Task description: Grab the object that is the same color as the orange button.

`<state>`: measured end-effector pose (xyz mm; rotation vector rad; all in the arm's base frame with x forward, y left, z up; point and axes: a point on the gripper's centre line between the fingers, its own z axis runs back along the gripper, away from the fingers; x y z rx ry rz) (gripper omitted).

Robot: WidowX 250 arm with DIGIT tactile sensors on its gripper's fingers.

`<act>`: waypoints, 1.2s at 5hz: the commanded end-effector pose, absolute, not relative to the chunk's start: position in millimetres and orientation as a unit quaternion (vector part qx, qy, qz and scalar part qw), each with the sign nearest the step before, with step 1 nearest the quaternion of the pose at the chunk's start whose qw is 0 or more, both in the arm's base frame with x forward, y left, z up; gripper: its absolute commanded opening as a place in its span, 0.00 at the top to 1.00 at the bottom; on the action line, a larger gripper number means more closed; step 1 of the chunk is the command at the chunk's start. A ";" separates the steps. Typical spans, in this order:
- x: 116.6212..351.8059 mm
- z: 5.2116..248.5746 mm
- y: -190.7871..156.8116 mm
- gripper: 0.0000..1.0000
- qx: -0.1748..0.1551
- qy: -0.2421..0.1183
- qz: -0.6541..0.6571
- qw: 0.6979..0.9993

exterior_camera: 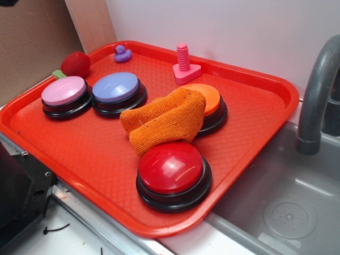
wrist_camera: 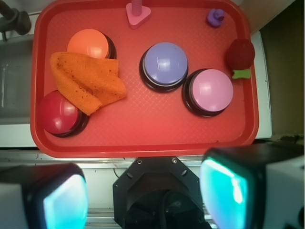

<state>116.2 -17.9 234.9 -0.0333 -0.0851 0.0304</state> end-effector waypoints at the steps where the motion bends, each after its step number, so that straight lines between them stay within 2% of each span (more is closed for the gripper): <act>1: 116.2 234.9 -17.9 0.00 -0.017 -0.043 0.015 0.999; 3: 138.1 222.0 -28.7 0.00 -0.039 -0.074 0.113 0.990; 4: 152.3 204.4 -44.1 0.00 -0.039 -0.077 0.196 0.977; 5: 170.8 180.9 -73.9 0.00 -0.084 -0.100 0.219 0.967; 6: 184.3 150.6 -100.0 0.00 -0.070 -0.097 0.246 0.962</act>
